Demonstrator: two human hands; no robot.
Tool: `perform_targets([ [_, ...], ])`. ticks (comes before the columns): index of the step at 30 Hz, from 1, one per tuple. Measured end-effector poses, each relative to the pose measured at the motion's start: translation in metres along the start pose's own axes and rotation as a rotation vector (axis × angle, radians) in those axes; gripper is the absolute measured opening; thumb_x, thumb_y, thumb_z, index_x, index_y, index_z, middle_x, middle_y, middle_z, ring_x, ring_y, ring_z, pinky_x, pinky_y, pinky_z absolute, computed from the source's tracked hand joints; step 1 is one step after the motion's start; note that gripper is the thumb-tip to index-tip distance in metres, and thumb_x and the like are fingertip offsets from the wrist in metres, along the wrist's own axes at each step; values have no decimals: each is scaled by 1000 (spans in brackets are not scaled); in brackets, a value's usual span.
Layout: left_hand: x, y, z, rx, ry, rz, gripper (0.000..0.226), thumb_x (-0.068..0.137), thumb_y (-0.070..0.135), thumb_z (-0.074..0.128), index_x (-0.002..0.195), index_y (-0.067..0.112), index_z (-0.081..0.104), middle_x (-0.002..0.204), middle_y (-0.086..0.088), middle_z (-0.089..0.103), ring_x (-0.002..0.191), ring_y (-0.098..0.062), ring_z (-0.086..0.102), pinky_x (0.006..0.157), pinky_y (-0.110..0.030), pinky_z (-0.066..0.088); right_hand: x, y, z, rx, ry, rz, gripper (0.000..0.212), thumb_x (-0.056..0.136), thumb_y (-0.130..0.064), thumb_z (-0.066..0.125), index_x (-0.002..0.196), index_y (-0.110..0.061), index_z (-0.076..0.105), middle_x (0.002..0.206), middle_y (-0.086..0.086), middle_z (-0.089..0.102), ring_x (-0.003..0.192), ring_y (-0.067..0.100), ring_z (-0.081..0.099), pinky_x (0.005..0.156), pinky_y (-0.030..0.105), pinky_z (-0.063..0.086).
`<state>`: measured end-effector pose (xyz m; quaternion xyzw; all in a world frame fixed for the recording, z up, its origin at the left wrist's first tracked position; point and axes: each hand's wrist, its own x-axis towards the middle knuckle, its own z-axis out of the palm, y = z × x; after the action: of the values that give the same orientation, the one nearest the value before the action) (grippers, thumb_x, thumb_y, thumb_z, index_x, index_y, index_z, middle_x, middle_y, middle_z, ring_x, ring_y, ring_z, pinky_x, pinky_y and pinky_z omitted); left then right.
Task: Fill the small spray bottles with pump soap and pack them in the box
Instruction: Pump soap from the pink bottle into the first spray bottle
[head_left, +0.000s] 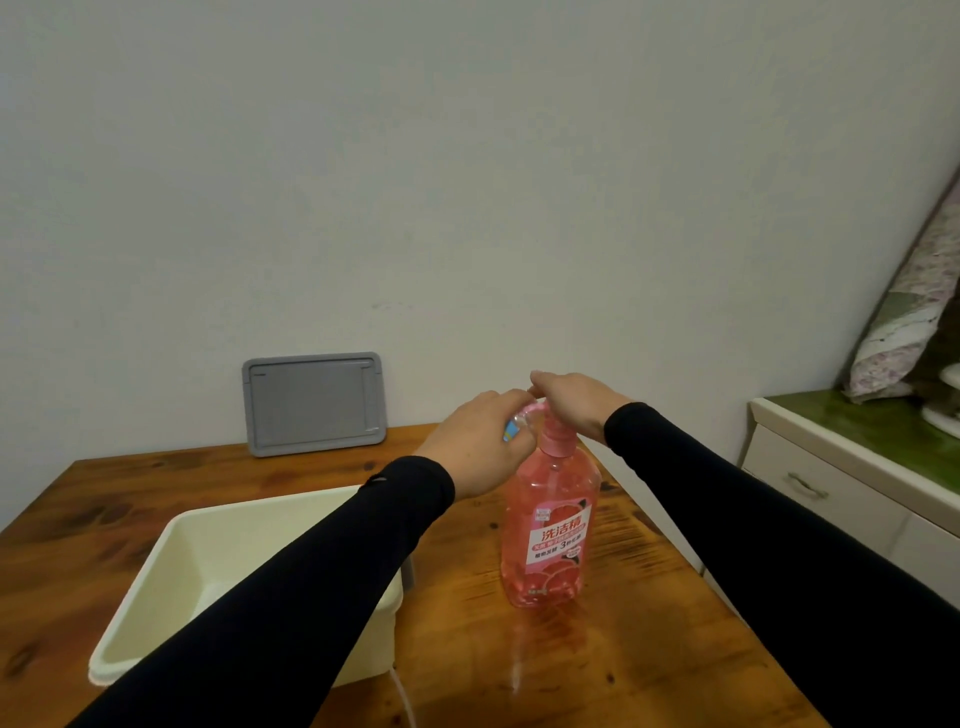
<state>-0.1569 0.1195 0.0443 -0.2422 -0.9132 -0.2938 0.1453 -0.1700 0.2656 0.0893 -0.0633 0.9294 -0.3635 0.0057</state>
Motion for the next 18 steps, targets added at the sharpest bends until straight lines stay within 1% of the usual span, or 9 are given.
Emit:
perform_targets([
  [3, -4, -2, 8, -26, 2, -17, 46, 95, 40, 43, 139, 30, 39, 124, -1, 53, 92, -8, 46, 77, -21, 36, 0, 7, 8, -53, 0, 7, 33, 98, -13, 30, 118, -1, 53, 129, 18, 54, 110, 33, 53, 85, 34, 38],
  [5, -4, -3, 8, -23, -8, -27, 46, 95, 40, 43, 139, 30, 39, 124, 0, 53, 93, -7, 45, 76, -21, 35, 1, 9, 10, -21, 1, 48, 31, 96, -8, 32, 120, 0, 51, 131, 19, 53, 112, 34, 52, 87, 36, 39],
  [6, -3, -3, 8, -18, -17, -28, 46, 95, 40, 43, 139, 30, 39, 124, 0, 53, 93, -7, 45, 76, -21, 35, 1, 9, 10, -26, -10, 48, 33, 97, -11, 32, 122, -1, 51, 132, 18, 52, 112, 33, 52, 88, 36, 39],
  [8, -1, -1, 4, -3, -23, -19, 46, 95, 40, 43, 139, 29, 39, 124, 0, 54, 93, -7, 45, 77, -21, 35, 1, 7, 4, 14, -12, 25, 40, 99, -25, 30, 126, -5, 52, 131, 14, 53, 109, 27, 52, 88, 33, 37],
  [10, 2, 1, -1, 2, -1, -6, 46, 94, 40, 43, 139, 28, 39, 123, 0, 54, 93, -8, 46, 77, -22, 35, 3, 2, -1, 98, 3, 49, 46, 98, -36, 29, 127, -9, 53, 117, 9, 58, 100, 21, 51, 84, 32, 34],
  [12, 4, 1, -4, 5, 12, 1, 45, 94, 40, 44, 138, 28, 41, 122, -1, 55, 94, -9, 48, 78, -23, 36, 4, -1, -4, 91, 12, 48, 46, 98, -37, 29, 123, -8, 55, 99, 4, 58, 92, 19, 51, 79, 32, 33],
  [13, 4, 1, -3, 5, 13, 2, 45, 94, 40, 43, 137, 28, 41, 121, -1, 55, 95, -10, 49, 78, -23, 37, 3, -2, -3, 87, 15, 48, 45, 98, -35, 29, 121, -8, 56, 98, 4, 56, 91, 20, 51, 79, 32, 34],
  [16, 0, -3, 4, -10, 8, -7, 45, 94, 41, 43, 137, 30, 41, 120, 0, 55, 94, -10, 50, 76, -22, 38, 2, 3, 5, 2, 0, 21, 39, 99, -25, 29, 117, -4, 57, 114, 14, 59, 100, 29, 55, 84, 36, 42],
  [18, -2, -4, 8, -14, 4, -15, 44, 94, 40, 44, 137, 30, 41, 120, 0, 55, 92, -8, 48, 74, -21, 36, 3, 5, 9, -2, 15, 72, 39, 100, -24, 30, 118, 0, 55, 121, 21, 58, 109, 36, 54, 90, 39, 42],
])
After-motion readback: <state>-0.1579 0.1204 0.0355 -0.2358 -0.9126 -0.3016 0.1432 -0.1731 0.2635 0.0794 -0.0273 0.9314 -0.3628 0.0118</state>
